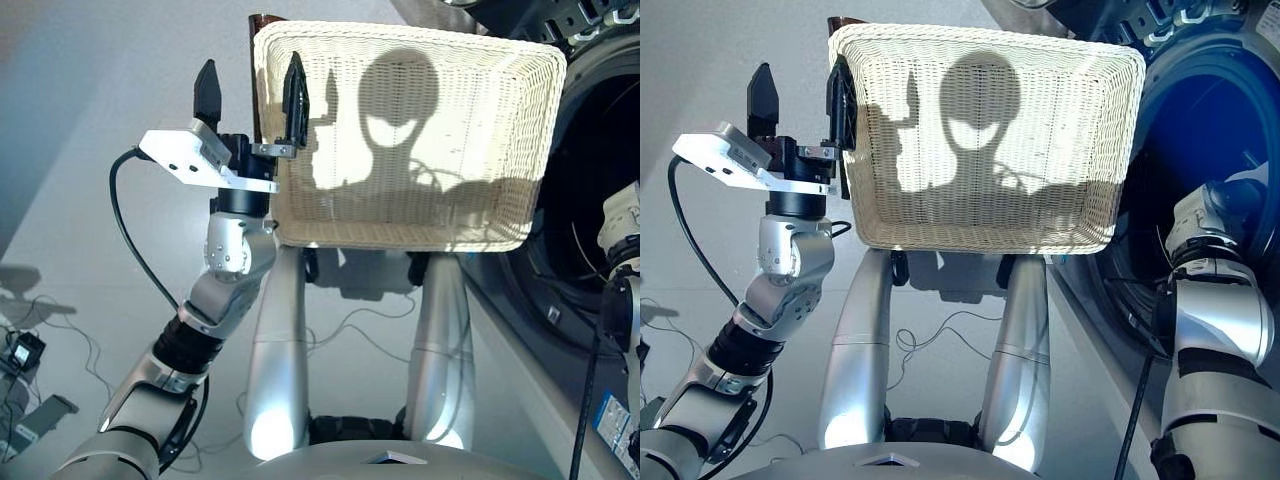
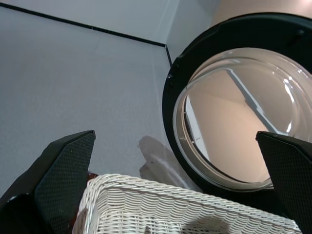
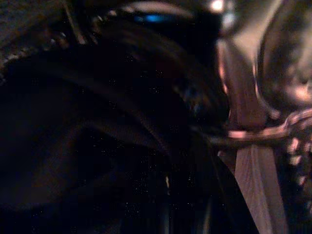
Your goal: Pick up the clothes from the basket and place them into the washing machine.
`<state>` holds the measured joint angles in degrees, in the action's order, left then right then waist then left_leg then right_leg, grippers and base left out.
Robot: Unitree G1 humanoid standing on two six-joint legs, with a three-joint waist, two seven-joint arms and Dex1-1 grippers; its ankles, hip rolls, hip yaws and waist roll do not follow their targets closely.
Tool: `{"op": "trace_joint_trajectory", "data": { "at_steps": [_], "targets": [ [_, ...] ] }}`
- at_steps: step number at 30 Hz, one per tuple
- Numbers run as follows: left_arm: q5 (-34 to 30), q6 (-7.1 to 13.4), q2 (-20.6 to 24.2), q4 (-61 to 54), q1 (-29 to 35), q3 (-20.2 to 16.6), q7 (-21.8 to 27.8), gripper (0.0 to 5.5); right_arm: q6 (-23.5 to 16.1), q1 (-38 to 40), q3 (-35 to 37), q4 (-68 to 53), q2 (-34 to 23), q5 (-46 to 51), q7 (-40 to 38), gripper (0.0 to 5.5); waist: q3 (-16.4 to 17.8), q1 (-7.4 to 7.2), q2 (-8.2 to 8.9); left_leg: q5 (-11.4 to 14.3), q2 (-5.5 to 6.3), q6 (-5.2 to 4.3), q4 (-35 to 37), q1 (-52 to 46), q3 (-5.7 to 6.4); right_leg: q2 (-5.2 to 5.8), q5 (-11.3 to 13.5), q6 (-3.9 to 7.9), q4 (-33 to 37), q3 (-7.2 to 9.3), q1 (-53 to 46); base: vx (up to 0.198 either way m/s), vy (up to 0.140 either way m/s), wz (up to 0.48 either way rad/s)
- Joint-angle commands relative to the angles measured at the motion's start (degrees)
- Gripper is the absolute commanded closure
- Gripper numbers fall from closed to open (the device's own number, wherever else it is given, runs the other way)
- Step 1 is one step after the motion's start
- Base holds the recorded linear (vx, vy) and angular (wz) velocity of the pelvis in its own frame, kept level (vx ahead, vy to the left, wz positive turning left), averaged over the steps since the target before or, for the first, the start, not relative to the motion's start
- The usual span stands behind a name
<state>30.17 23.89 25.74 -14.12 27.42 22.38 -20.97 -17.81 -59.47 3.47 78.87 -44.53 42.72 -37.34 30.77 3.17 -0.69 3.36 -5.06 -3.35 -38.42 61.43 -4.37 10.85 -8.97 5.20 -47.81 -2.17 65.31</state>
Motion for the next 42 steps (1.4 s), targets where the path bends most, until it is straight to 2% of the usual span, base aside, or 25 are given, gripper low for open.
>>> {"op": "trace_joint_trajectory", "data": {
  "at_steps": [1,6,7,8,12,13,14,19,24,26,28,30,34,37,40,42],
  "targets": [
    [-2.13,3.16,0.11,-7.03,-0.32,-1.76,-0.34,0.00,-3.74,-2.09,-1.15,0.73,-11.32,3.81,-2.67,5.50,-0.98,-1.93,-1.96,4.56,-0.98,-1.38,-3.22,-1.63,-0.64,-0.64,4.48,2.04,5.04,-0.39,-2.34,0.000,0.000,0.000],
    [-2.16,3.33,0.33,-6.96,-0.20,-1.64,-0.95,0.00,-4.29,-0.93,-0.24,-1.07,-11.40,3.00,-4.76,5.50,-0.98,-2.00,-2.01,5.15,-0.97,-1.35,-3.72,-1.87,-0.65,-0.59,3.94,2.06,4.57,-0.50,-2.45,0.000,0.000,0.000],
    [-2.15,3.40,0.34,-6.80,-0.09,-1.56,-1.01,0.00,-4.03,-0.76,-0.49,-1.35,-10.94,3.11,-4.12,2.29,-0.98,-1.97,-1.99,5.14,-0.96,-1.34,-3.74,-1.82,-0.67,-0.65,3.92,2.05,4.58,-0.50,-2.49,0.000,0.000,0.000],
    [-2.22,3.52,0.28,-6.53,0.17,-1.56,-1.08,0.00,-4.01,-0.93,-0.71,-1.77,-10.40,3.54,-3.32,0.00,-0.98,-2.01,-1.92,4.64,-0.97,-1.24,-3.53,-1.58,-0.71,-0.68,4.45,1.99,4.82,-0.52,-2.27,0.000,0.000,0.000],
    [-2.07,3.63,-0.32,-6.15,0.68,-1.37,-0.94,0.00,-3.68,-0.56,-2.51,-3.21,-8.15,3.10,-0.55,0.00,-0.98,-2.11,-1.74,4.50,-1.01,-1.14,-3.16,-1.75,-0.68,-0.84,4.56,1.93,5.19,-0.51,-2.54,0.000,0.000,0.000],
    [-2.16,3.62,-0.53,-6.04,0.46,-1.37,-0.91,0.00,-3.80,-0.32,-3.00,-3.94,-7.07,3.11,0.99,0.00,-0.98,-2.06,-1.75,5.12,-1.09,-1.22,-3.42,-2.07,-0.74,-0.90,3.94,1.95,4.90,-0.46,-2.88,0.000,0.000,0.000],
    [-2.18,3.65,-0.66,-6.03,0.50,-1.59,-0.78,0.00,-4.23,0.08,-3.59,-5.27,-5.85,3.20,2.11,0.00,-0.98,-2.15,-1.66,4.44,-1.05,-1.10,-3.10,-1.78,-0.80,-0.95,4.60,1.86,5.30,-0.49,-2.62,0.000,0.000,0.000],
    [-2.70,3.39,-2.09,-6.04,0.15,-2.73,-0.21,0.00,-8.21,7.09,-5.92,-22.20,3.61,0.06,6.17,0.00,-0.98,-3.10,-0.74,4.58,-1.01,-1.02,-2.91,-1.99,-0.85,-1.26,4.36,1.75,5.59,-0.49,-2.65,0.000,0.000,0.000],
    [-0.99,3.80,-2.95,-5.32,-1.07,-4.01,2.10,0.00,-9.48,16.21,-8.38,-36.71,10.68,-3.78,11.43,0.00,-0.98,-3.55,0.18,4.00,-0.92,-0.87,-2.44,-1.71,-0.87,-1.45,4.74,1.70,5.99,-0.33,-2.50,0.000,0.000,0.000],
    [-0.44,3.77,-2.99,-5.26,-1.61,-4.34,2.68,0.00,-8.74,17.92,-9.78,-39.10,11.12,-4.82,13.80,0.00,-0.98,-3.49,0.37,3.88,-0.90,-0.84,-2.32,-1.71,-0.82,-1.49,4.89,1.67,6.15,-0.35,-2.49,0.000,0.000,0.000],
    [0.68,3.65,-3.20,-5.29,-2.19,-4.44,3.83,0.00,-8.76,19.45,-10.56,-40.14,12.21,-1.34,17.83,0.00,-0.98,-3.48,0.51,3.77,-0.99,-0.86,-2.26,-1.54,-0.78,-1.47,4.97,1.58,6.22,-0.26,-2.35,0.000,0.000,0.000],
    [2.25,3.09,-3.20,-5.03,-2.75,-4.79,5.65,0.00,-6.74,21.27,-14.24,-41.98,12.60,3.47,25.66,0.00,-0.98,-3.36,0.71,3.49,-1.00,-0.90,-2.14,-1.33,-0.74,-1.50,5.31,1.58,6.44,-0.18,-2.18,0.000,0.000,0.000],
    [4.97,2.53,-3.78,-3.86,-3.51,-4.78,8.89,0.00,-3.01,21.68,-18.85,-39.92,12.55,6.89,33.96,0.00,-0.98,-3.10,0.73,2.90,-0.99,-1.13,-1.50,-1.56,-0.78,-1.40,5.77,1.58,7.18,-0.10,-2.57,0.000,0.000,0.000],
    [5.20,2.33,-4.41,-3.00,-4.15,-5.08,10.01,0.00,-2.56,22.60,-20.88,-42.81,12.56,5.27,36.72,0.00,-0.98,-2.98,0.55,2.50,-1.02,-1.21,-1.05,-1.91,-0.80,-1.41,6.02,1.62,7.43,0.01,-2.79,0.000,0.000,0.000],
    [4.42,2.37,-4.98,-1.73,-4.61,-5.20,10.89,0.00,-4.35,24.57,-20.82,-47.10,13.36,0.28,35.78,0.00,-0.98,-3.01,0.32,2.05,-0.92,-1.21,0.06,-3.34,-0.93,-1.42,6.10,1.68,7.96,0.06,-3.87,0.000,0.000,0.000],
    [6.28,2.76,-6.07,0.82,-5.35,-5.38,11.99,0.00,-6.01,27.26,-20.20,-51.78,14.43,-4.23,33.92,0.00,-0.98,-3.27,0.30,1.47,-0.70,-1.15,1.84,-5.19,-1.08,-1.50,6.59,1.82,9.28,0.11,-5.66,0.000,0.000,0.000]
  ]
}}
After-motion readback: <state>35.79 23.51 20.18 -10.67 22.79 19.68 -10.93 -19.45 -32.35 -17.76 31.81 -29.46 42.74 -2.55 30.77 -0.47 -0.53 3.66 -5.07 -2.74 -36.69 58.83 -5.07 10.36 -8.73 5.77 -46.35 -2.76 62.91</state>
